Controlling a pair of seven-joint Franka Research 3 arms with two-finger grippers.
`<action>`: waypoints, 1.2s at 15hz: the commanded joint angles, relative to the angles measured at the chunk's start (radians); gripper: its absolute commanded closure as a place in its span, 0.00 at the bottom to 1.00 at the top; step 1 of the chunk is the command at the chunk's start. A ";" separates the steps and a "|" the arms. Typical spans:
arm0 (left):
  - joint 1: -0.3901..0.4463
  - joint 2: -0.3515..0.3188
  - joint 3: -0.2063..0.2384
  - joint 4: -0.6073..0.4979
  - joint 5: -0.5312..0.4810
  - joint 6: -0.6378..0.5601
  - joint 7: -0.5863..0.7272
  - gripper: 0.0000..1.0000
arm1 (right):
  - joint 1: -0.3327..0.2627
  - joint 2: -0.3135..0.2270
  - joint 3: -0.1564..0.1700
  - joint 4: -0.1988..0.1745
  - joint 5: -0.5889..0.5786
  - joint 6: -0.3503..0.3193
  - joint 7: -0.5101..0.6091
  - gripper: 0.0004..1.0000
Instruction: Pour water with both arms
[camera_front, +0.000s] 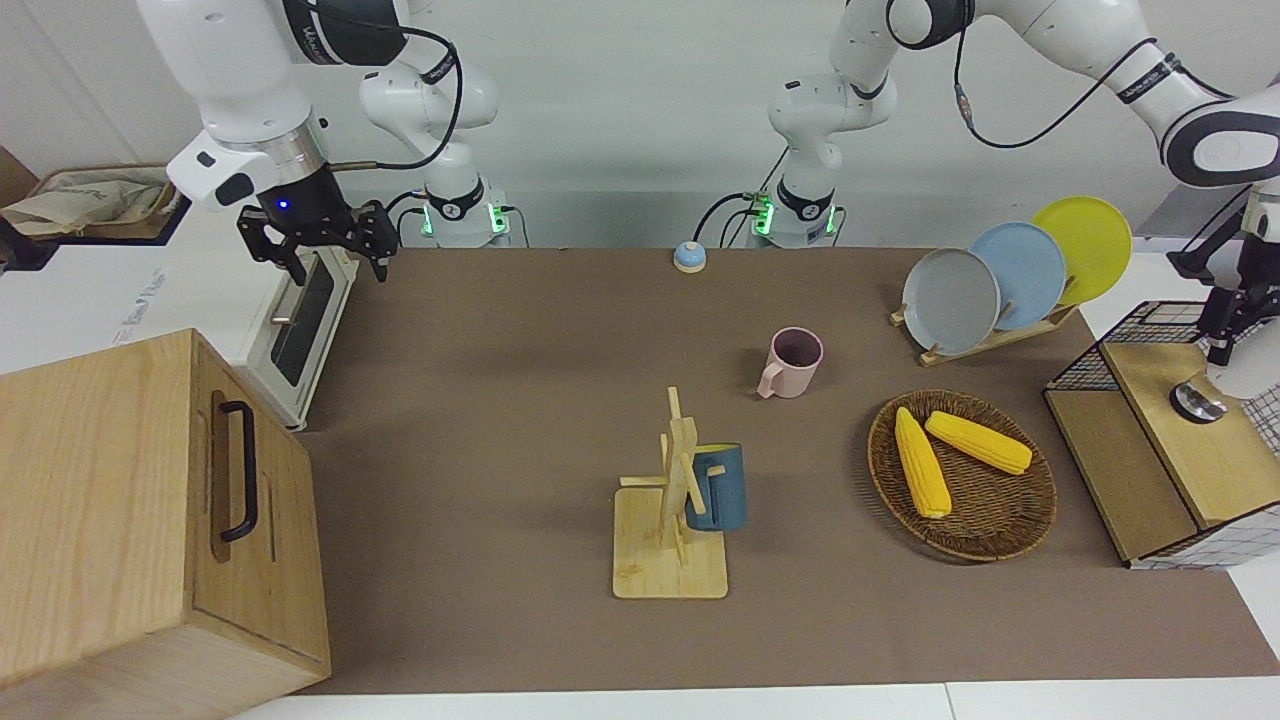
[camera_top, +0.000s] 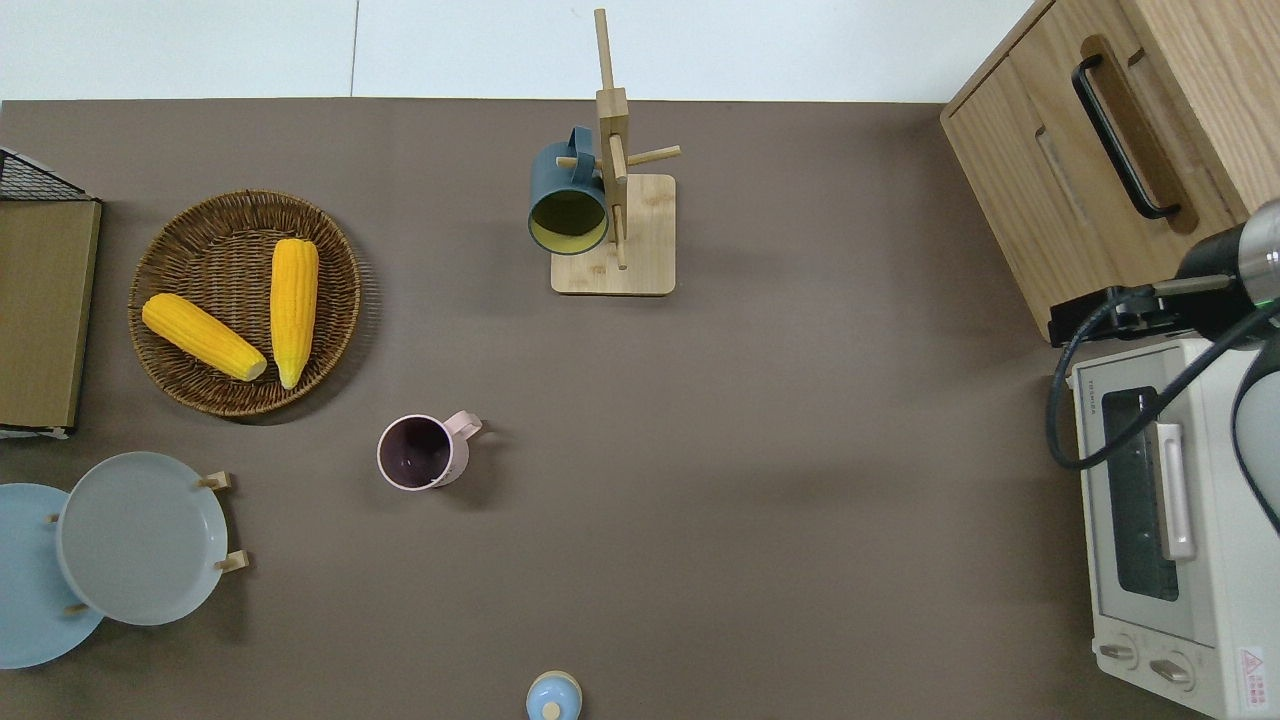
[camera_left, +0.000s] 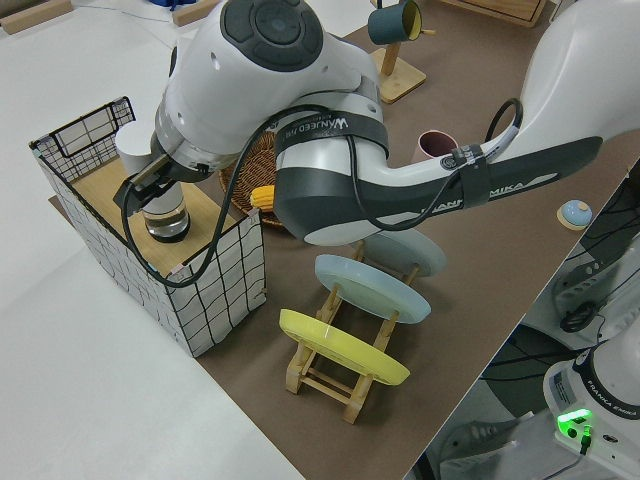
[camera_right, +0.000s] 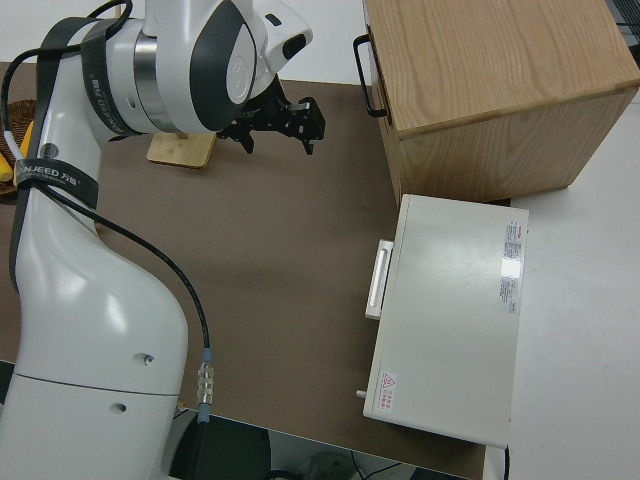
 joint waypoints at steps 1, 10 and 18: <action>0.006 -0.046 0.017 0.095 0.173 -0.267 -0.143 0.00 | -0.001 -0.004 0.001 0.007 0.007 -0.015 -0.003 0.01; -0.018 -0.178 -0.021 0.095 0.329 -0.551 -0.241 0.00 | -0.001 -0.004 0.000 0.007 0.007 -0.015 -0.003 0.01; -0.023 -0.234 -0.174 0.083 0.389 -0.645 -0.315 0.00 | -0.001 -0.004 0.000 0.007 0.007 -0.015 -0.003 0.01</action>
